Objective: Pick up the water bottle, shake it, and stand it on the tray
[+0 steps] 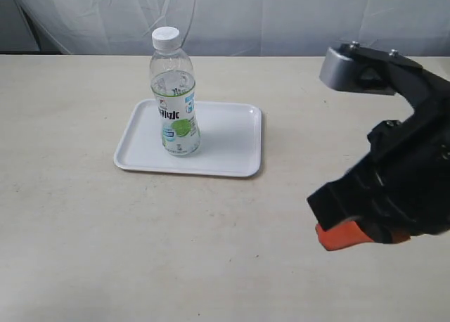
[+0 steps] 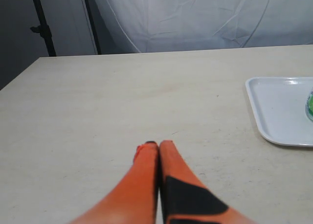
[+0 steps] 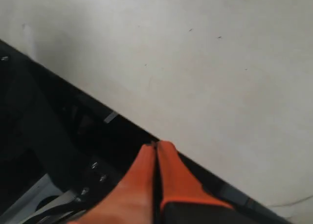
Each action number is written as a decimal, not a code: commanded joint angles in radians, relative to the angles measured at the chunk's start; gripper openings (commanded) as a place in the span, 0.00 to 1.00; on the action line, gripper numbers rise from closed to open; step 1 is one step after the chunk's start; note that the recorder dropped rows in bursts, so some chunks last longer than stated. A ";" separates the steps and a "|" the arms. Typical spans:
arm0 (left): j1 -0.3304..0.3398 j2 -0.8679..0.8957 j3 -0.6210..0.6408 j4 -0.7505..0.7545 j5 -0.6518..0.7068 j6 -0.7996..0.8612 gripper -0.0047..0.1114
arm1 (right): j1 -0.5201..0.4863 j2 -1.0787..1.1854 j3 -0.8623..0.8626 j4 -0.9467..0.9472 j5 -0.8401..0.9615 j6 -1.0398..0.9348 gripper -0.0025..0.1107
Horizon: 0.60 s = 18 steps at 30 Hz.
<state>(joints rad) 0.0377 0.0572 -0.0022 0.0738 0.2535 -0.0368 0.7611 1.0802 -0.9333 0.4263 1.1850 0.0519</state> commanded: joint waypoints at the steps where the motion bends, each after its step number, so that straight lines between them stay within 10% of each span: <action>1: 0.001 -0.004 0.002 -0.008 -0.014 -0.008 0.04 | -0.002 -0.055 0.003 0.036 0.012 0.001 0.02; 5: 0.001 -0.004 0.002 -0.008 -0.014 -0.008 0.04 | -0.004 -0.117 0.011 -0.040 -0.080 -0.008 0.02; 11: 0.001 -0.004 0.002 -0.008 -0.014 -0.008 0.04 | -0.045 -0.414 0.233 -0.023 -0.678 -0.120 0.02; 18: 0.001 -0.004 0.002 -0.008 -0.014 -0.008 0.04 | -0.410 -0.718 0.553 0.157 -0.795 -0.252 0.02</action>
<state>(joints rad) 0.0377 0.0572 -0.0022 0.0738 0.2535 -0.0368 0.4850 0.4640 -0.4878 0.5302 0.4192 -0.1430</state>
